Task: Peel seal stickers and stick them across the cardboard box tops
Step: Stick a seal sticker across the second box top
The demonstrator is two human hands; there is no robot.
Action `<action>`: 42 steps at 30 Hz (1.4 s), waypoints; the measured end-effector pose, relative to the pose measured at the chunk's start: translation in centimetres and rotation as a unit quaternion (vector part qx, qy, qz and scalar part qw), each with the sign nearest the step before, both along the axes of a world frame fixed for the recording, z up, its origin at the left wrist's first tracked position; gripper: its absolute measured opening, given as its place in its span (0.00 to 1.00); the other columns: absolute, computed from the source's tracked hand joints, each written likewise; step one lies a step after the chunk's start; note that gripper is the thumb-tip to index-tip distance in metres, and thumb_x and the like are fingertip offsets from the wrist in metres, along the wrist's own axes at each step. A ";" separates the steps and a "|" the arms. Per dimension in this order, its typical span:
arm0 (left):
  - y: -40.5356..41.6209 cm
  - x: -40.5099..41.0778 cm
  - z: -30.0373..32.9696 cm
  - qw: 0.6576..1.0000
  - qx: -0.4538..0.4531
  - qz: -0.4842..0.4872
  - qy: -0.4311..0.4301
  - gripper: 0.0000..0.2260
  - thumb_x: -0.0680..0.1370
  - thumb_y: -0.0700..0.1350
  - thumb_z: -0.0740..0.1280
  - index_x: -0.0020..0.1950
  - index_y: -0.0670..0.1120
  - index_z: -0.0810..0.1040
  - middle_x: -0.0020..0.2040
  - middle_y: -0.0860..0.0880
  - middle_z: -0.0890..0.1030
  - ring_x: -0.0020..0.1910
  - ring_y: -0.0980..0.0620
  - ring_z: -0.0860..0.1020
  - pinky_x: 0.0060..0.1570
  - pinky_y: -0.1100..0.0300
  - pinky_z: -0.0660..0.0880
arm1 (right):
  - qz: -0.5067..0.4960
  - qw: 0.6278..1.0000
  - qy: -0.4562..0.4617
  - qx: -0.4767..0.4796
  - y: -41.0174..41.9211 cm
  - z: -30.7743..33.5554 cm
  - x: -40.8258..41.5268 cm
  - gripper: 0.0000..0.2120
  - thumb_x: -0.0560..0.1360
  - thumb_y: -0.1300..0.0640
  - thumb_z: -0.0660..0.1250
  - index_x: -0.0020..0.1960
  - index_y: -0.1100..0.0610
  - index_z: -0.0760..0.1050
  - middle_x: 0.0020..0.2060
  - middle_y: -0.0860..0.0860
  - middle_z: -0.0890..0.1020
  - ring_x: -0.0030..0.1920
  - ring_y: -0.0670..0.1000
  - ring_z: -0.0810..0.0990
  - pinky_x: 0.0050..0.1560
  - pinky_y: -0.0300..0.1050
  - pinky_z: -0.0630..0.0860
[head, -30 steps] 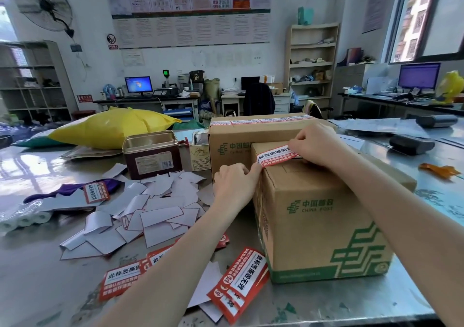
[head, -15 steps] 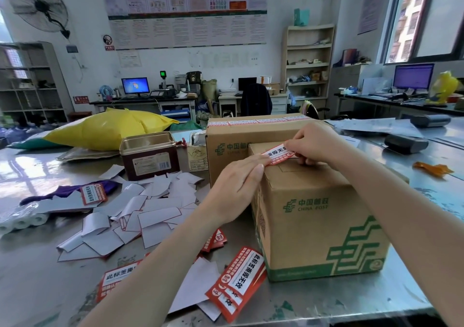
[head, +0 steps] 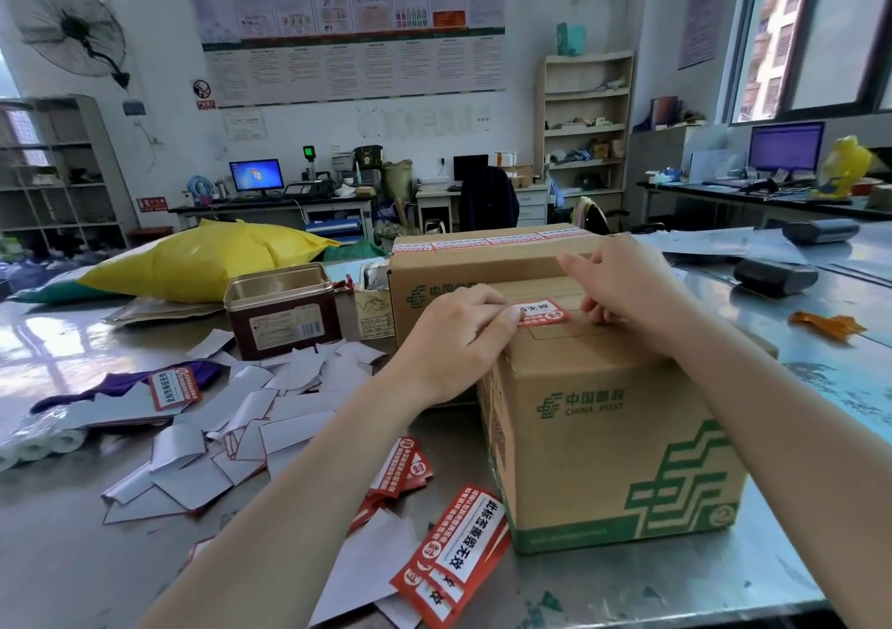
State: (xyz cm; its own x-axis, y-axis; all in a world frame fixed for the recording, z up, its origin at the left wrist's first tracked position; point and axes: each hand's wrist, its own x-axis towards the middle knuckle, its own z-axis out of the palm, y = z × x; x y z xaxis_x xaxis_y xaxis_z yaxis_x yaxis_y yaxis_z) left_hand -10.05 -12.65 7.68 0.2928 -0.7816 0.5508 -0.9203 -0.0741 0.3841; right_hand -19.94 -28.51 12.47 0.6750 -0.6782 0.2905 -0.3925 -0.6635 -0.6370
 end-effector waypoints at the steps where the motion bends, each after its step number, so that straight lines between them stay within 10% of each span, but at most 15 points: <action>1: -0.2 -0.1 0.1 1.000 0.011 -0.005 0.025 0.18 0.81 0.52 0.53 0.58 0.45 0.79 0.54 0.54 0.76 0.53 0.57 0.72 0.55 0.60 0.69 | -0.012 1.000 -0.007 0.002 -0.4 -0.1 -0.3 0.23 0.78 0.46 0.58 0.41 0.65 0.78 0.31 0.56 0.83 0.25 0.49 0.77 0.27 0.39 0.75; 11: -1.7 -1.1 1.3 0.985 0.158 -0.054 0.047 0.27 0.79 0.61 0.41 0.69 0.55 0.70 0.73 0.57 0.66 0.71 0.62 0.60 0.73 0.50 0.49 | -0.003 0.998 -0.029 -0.064 -1.5 -1.2 -0.6 0.18 0.77 0.54 0.59 0.37 0.63 0.80 0.29 0.55 0.83 0.29 0.51 0.79 0.29 0.38 0.71; 16: -0.5 -2.4 -1.2 0.983 0.007 -0.060 0.174 0.25 0.79 0.59 0.45 0.68 0.52 0.72 0.70 0.63 0.65 0.65 0.77 0.57 0.64 0.78 0.47 | 0.079 0.988 -0.027 -0.133 -1.1 -1.1 -0.7 0.14 0.77 0.57 0.60 0.42 0.61 0.82 0.34 0.53 0.83 0.32 0.50 0.79 0.35 0.40 0.75; 24: 1.4 -4.8 -5.1 0.923 -0.067 -0.063 0.374 0.32 0.73 0.68 0.49 0.75 0.61 0.43 0.75 0.66 0.49 0.70 0.72 0.53 0.55 0.83 0.54 | 0.177 0.962 0.089 -0.186 1.9 -0.7 -1.2 0.14 0.78 0.57 0.58 0.57 0.56 0.79 0.54 0.50 0.81 0.52 0.49 0.77 0.49 0.37 0.69; 28: 1.9 -5.6 -5.2 0.924 -0.057 -0.062 0.374 0.29 0.75 0.63 0.47 0.75 0.61 0.46 0.71 0.67 0.59 0.60 0.79 0.60 0.50 0.84 0.60 | 0.149 0.950 0.161 -0.221 3.9 -1.2 -0.6 0.16 0.79 0.59 0.52 0.51 0.62 0.78 0.47 0.57 0.81 0.48 0.56 0.78 0.48 0.47 0.73; 33: 4.4 -5.3 -4.8 0.933 -0.004 -0.016 0.360 0.27 0.73 0.62 0.44 0.71 0.60 0.60 0.64 0.69 0.65 0.66 0.66 0.61 0.61 0.71 0.52 | 0.132 0.955 0.149 -0.219 5.9 -1.4 -0.8 0.16 0.79 0.61 0.52 0.38 0.62 0.73 0.37 0.55 0.78 0.38 0.54 0.76 0.35 0.43 0.71; 42: 11.4 -0.4 -5.3 0.952 0.012 0.184 0.244 0.15 0.80 0.44 0.58 0.66 0.46 0.74 0.58 0.51 0.79 0.51 0.58 0.73 0.49 0.67 0.68 | 0.285 0.926 0.066 -0.240 14.9 -4.5 -1.2 0.14 0.79 0.59 0.54 0.59 0.59 0.75 0.52 0.55 0.81 0.49 0.53 0.80 0.51 0.47 0.79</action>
